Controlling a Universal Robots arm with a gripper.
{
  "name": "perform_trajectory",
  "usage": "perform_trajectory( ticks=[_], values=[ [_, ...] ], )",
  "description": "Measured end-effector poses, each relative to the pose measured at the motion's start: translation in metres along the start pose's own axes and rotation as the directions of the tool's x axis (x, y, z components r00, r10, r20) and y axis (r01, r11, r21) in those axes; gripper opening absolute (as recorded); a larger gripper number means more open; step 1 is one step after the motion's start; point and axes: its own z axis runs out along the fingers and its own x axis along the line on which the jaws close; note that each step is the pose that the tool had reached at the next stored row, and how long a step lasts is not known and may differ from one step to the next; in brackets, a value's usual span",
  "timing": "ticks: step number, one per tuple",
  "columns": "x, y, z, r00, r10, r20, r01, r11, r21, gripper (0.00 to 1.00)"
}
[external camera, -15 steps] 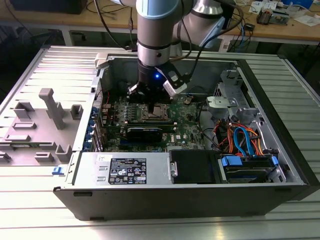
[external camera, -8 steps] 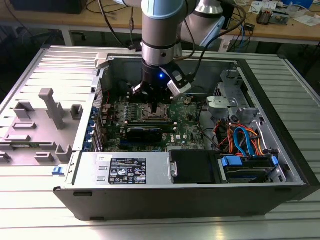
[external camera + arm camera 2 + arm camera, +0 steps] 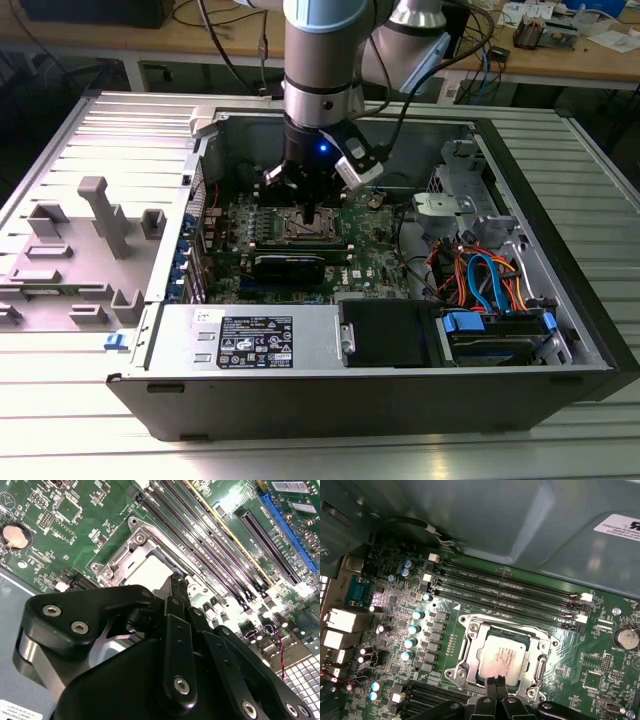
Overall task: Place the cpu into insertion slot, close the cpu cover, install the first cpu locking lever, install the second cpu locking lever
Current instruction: 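Install the second cpu locking lever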
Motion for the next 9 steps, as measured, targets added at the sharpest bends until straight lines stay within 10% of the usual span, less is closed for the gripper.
perform_trajectory(
  ticks=[9],
  values=[
    [-0.0044, -0.0011, -0.0002, 0.9980, 0.063, -0.0047, -0.063, 0.9979, 0.0186, 0.12]
  ],
)
